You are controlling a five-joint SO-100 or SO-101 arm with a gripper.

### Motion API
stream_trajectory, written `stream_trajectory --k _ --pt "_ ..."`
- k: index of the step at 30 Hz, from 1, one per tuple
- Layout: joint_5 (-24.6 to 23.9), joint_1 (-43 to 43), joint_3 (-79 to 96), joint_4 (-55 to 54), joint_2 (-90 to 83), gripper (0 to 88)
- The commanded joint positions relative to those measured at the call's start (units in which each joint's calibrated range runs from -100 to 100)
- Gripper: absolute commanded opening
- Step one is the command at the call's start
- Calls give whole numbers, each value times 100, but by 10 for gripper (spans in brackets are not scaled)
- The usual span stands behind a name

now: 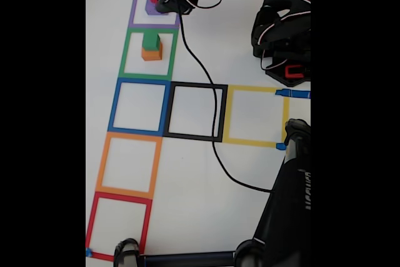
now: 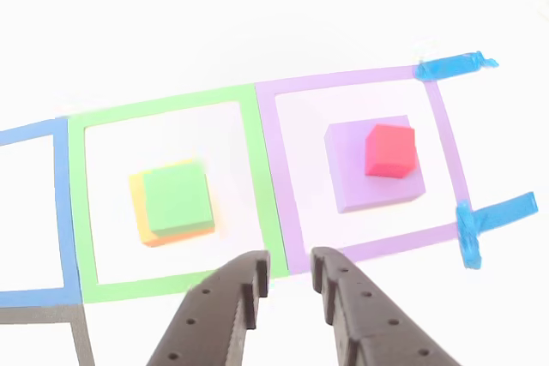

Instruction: Tower of hanoi

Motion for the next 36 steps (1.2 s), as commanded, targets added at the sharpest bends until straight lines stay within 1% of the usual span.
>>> stream_trajectory --k 1,6,11,15,20,21,24,28,32,36 --pt "0 277 -1901 1561 -106 12" --pt "0 583 -3665 2832 266 12" --pt "0 823 -5001 3674 597 12" --pt "0 1015 -5292 3901 621 12" --pt "0 1255 -4783 3763 500 18" --pt "0 1312 -4510 3601 411 27" --pt "0 1533 -3319 2864 40 94" --pt "0 1744 -1619 1366 -283 152" --pt "0 1763 26 -512 -380 207" --pt "0 1734 1453 -2642 -106 247"
